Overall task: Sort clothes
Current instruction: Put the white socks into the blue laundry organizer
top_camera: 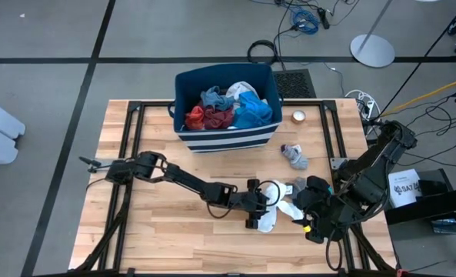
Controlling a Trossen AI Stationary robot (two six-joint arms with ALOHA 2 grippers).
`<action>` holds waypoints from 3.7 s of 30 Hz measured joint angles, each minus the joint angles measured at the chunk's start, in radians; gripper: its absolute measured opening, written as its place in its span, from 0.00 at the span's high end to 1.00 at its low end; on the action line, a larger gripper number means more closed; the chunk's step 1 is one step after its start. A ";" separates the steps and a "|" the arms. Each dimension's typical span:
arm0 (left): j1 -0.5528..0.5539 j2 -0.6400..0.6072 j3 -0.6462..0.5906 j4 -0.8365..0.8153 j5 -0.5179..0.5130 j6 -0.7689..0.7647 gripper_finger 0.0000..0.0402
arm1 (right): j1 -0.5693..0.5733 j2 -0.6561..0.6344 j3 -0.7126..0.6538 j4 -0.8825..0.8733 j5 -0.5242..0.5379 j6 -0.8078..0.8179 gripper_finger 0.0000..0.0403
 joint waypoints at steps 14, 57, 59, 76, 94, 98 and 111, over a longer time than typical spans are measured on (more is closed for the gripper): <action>0.010 0.003 0.000 -0.030 -0.016 -0.003 0.43 | 0.000 0.000 0.000 0.023 0.000 0.000 0.36; -0.084 -0.301 0.000 -0.311 -0.231 0.107 0.99 | -0.015 0.014 -0.174 0.281 0.181 -0.155 0.36; -0.103 -0.345 0.000 -0.323 -0.234 0.123 0.99 | -0.028 0.015 -0.211 0.361 0.210 -0.192 0.36; -0.156 -0.411 0.000 -0.390 -0.241 0.161 0.99 | -0.115 0.014 -0.369 0.834 0.296 -0.511 0.36; -0.187 -0.449 0.000 -0.395 -0.215 0.183 0.99 | -0.189 0.212 -0.369 0.866 0.318 -0.521 0.41; -0.187 -0.449 0.000 -0.411 -0.212 0.183 0.96 | -0.192 0.206 -0.369 0.909 0.316 -0.539 0.49; -0.190 -0.449 0.001 -0.474 -0.180 0.074 0.82 | -0.205 0.207 -0.369 0.971 0.313 -0.548 0.96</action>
